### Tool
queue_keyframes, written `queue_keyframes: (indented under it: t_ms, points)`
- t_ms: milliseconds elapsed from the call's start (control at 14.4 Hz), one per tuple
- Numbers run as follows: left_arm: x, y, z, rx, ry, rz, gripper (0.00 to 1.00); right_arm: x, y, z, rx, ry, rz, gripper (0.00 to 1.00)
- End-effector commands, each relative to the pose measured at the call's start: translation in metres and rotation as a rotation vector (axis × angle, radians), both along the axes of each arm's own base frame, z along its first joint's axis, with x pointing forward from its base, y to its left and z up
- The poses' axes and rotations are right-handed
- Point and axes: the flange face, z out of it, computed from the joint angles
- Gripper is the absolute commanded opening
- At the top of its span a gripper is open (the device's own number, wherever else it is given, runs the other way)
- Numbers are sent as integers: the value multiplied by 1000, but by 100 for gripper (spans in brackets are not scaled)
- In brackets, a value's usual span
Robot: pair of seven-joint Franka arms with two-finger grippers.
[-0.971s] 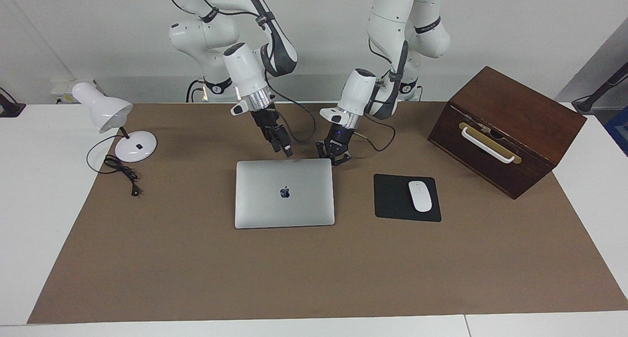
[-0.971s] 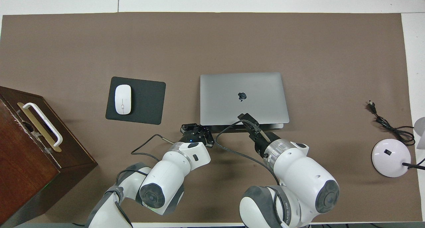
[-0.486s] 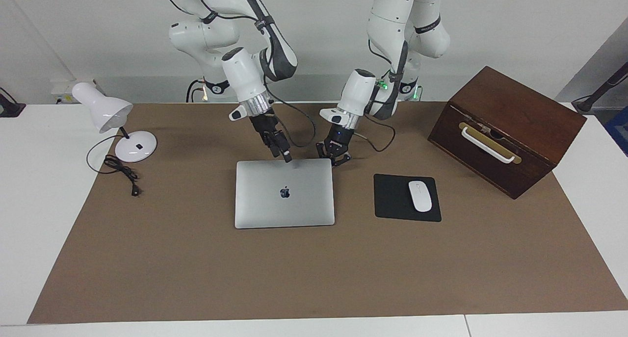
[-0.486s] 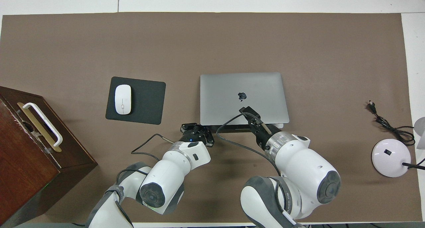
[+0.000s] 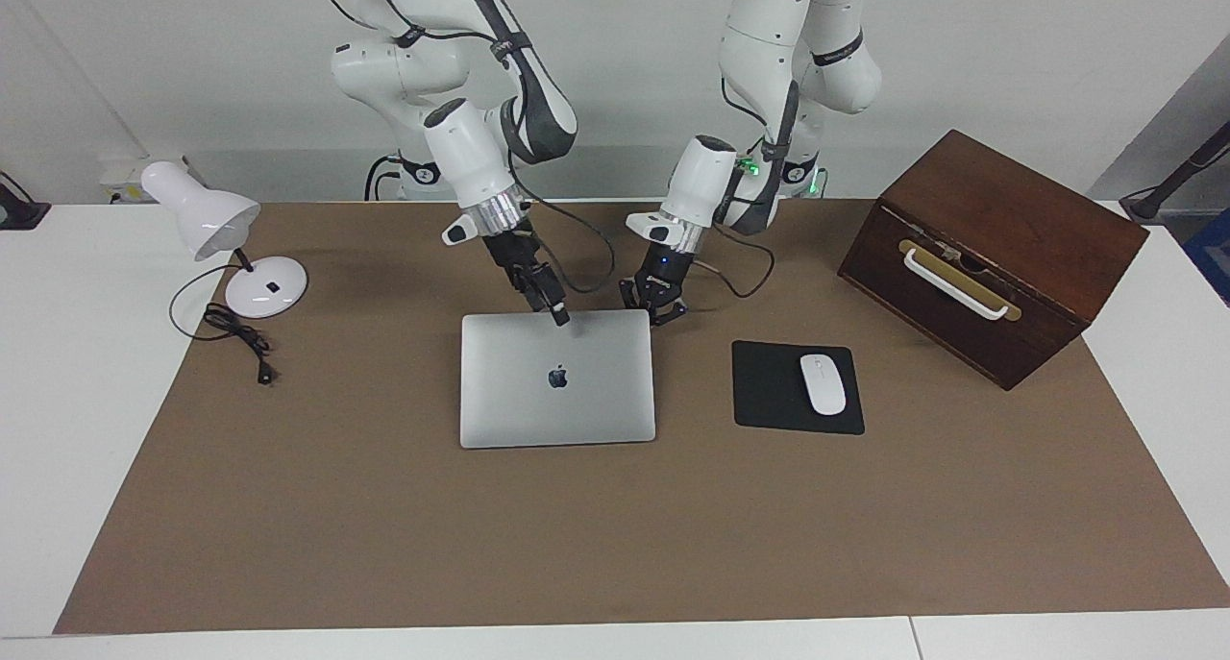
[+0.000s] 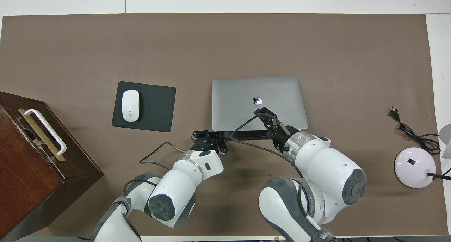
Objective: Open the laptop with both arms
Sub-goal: 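Lift the laptop lid upward with the right gripper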
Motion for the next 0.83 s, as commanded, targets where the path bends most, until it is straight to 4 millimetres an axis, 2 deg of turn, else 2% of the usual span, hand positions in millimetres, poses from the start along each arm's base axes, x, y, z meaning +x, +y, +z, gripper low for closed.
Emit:
queue_keyframes:
  t_ms: [0, 555, 763]
  points:
    - [7, 1, -22, 19, 13, 27, 0, 21, -12, -1, -5, -21, 7, 98]
    - [6, 1, -24, 24, 15, 24, 0, 38, -6, 5, 23, -30, 3, 98]
    - [6, 0, -24, 23, 15, 23, 0, 45, -4, 0, 30, -23, -1, 98]
